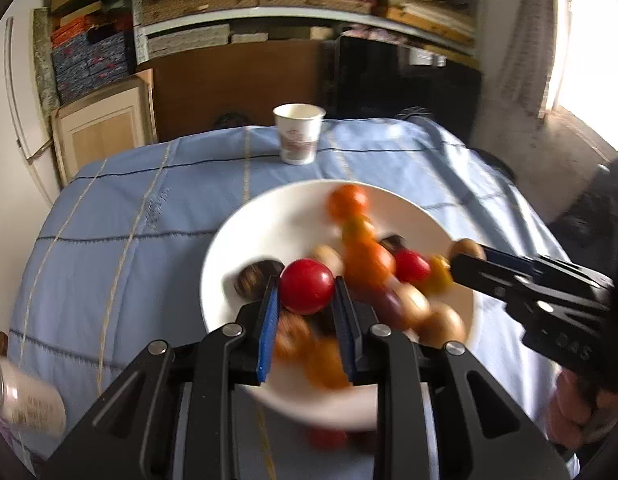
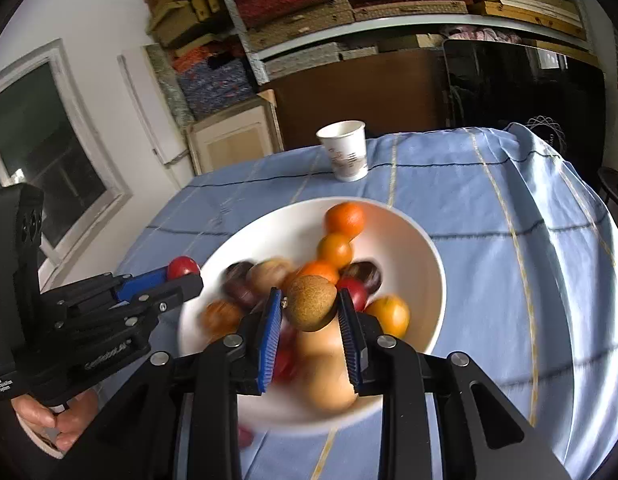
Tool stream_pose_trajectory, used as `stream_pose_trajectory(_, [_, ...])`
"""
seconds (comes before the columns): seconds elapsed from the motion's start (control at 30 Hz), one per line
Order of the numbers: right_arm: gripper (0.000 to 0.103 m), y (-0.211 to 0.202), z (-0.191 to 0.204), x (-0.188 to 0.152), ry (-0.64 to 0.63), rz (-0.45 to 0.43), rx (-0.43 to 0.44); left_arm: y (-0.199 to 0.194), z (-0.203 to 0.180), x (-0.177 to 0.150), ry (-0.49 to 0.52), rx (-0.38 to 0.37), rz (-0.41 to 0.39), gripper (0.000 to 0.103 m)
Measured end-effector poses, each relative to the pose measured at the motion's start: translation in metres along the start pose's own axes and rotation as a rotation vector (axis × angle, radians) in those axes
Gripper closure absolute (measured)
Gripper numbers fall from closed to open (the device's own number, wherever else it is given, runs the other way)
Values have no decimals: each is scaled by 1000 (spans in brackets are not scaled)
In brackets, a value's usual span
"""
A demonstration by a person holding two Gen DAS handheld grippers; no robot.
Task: Organize fruits
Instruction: 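Carry both fruits onto the white plate and open both tools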
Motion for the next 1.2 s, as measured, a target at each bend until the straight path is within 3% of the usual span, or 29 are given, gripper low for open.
stream_pose_trajectory(0.17, [74, 28, -15, 13, 49, 24, 22, 43, 15, 26, -50, 32, 42, 78])
stream_pose_trajectory(0.5, [74, 55, -20, 21, 23, 49, 9, 87, 27, 37, -68, 86, 105, 76])
stream_pose_trajectory(0.53, [73, 55, -20, 22, 20, 48, 4, 88, 27, 37, -68, 92, 109, 73])
stream_pose_trajectory(0.57, [72, 55, -20, 23, 19, 45, 1, 88, 27, 36, -67, 103, 112, 57])
stream_pose_trajectory(0.6, [70, 53, -20, 24, 20, 45, 3, 85, 28, 36, -67, 118, 103, 46])
stream_pose_trajectory(0.67, [65, 48, -19, 26, 27, 41, 1, 76, 30, 37, -66, 147, 78, 43])
stream_pose_trajectory(0.9, [63, -4, -1, 12, 14, -22, 34, 12, 34, 19, -91, 168, 2, 20])
stream_pose_trajectory(1.07, [62, -38, 20, -24, -36, -22, 35, -31, 43, -14, -133, 167, -18, 11])
stream_pose_trajectory(1.2, [62, -46, 39, -57, -94, -3, 25, -58, 51, -53, -153, 203, -46, 9])
Point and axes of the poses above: each gripper's, at about its wrist camera, not at the fingertips, and y roughly the way its jaws point, z to its left, x to its top, the point moved 6 cm from there along y, roughly the way its jaws point, and after that the axes turned 6 degrees about -y, right-handed, at the moved point
